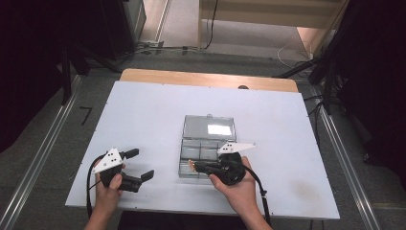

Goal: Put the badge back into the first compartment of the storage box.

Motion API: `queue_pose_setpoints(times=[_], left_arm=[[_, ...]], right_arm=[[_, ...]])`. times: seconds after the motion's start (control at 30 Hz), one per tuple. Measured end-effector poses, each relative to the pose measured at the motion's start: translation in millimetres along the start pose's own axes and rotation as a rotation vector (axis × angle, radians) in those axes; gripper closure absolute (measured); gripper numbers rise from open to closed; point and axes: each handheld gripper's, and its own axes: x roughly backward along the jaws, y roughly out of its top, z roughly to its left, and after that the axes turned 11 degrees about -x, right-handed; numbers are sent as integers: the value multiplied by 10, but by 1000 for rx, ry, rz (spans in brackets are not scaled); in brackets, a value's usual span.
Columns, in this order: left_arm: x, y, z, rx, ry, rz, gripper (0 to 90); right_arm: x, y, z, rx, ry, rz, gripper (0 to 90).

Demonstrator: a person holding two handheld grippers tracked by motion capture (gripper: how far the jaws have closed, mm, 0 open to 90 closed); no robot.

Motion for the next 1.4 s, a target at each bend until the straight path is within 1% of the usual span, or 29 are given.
queue_pose_setpoints(times=[0.9, 1.4], left_arm=[[-1, 0, 0, -1, -1, 1, 0], [3, -1, 4, 0, -4, -2, 0]], right_arm=[[-96, 178, -45, -7, -4, -8, 874], [-166, 276, -94, -24, -3, -12, 874]])
